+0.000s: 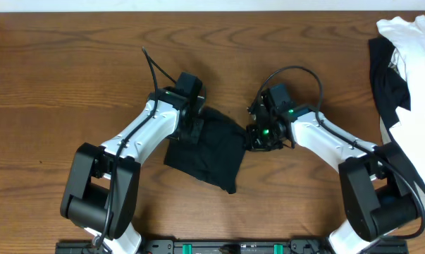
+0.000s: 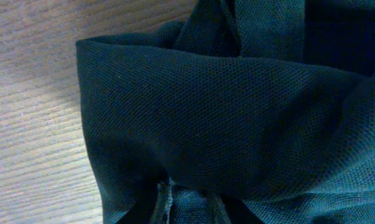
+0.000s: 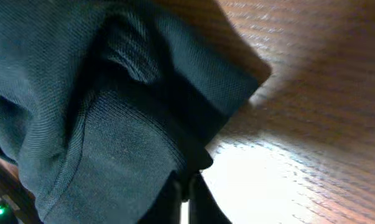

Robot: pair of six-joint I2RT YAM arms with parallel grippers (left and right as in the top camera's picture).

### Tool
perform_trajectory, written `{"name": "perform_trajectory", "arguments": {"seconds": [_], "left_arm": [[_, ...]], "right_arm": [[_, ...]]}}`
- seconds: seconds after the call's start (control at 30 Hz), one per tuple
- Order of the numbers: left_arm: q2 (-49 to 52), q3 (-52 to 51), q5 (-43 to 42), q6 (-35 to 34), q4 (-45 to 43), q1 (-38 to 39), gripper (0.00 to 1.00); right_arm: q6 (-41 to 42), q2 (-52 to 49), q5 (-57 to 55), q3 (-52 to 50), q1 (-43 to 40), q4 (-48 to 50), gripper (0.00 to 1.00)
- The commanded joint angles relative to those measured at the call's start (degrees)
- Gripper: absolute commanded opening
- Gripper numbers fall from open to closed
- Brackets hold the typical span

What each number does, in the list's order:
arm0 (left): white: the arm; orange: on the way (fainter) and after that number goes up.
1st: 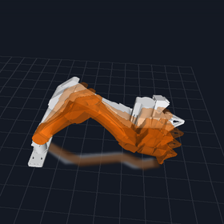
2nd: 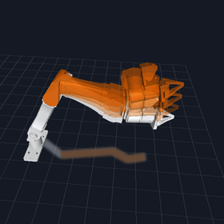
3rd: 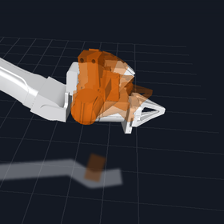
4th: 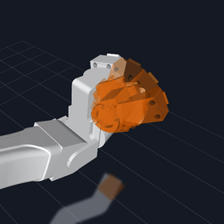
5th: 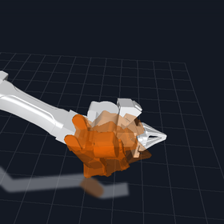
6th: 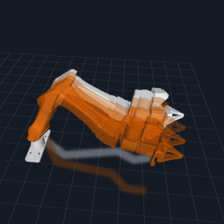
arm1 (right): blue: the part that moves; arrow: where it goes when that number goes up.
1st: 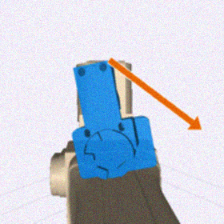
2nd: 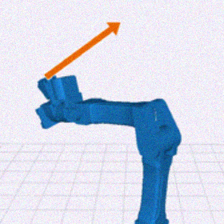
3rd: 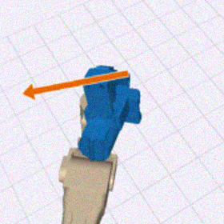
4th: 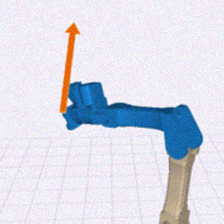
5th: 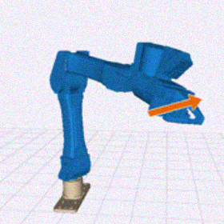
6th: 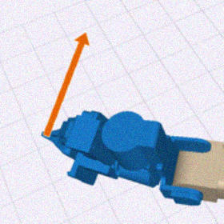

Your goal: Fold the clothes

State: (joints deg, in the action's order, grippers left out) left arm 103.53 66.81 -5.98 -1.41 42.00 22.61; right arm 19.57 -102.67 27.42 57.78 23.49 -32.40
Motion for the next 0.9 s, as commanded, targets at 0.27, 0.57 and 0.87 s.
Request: {"name": "perform_trajectory", "arguments": {"seconds": [0.27,0.57,0.87], "left_arm": [[1.7,-0.9,2.4,0.4,1.6,-0.3,0.23],[1.7,-1.0,2.4,0.1,1.7,-0.3,0.23],[1.7,-1.0,2.4,-3.2,3.5,-0.3,0.23]], "right_arm": [[1.0,-0.7,-11.6,-0.3,-7.3,-4.2,0.01],[-2.1,-0.7,-8.0,-0.3,-9.2,-4.3,0.24],[-4.5,-0.7,-7.8,-0.3,-7.9,-7.0,0.29]]}}
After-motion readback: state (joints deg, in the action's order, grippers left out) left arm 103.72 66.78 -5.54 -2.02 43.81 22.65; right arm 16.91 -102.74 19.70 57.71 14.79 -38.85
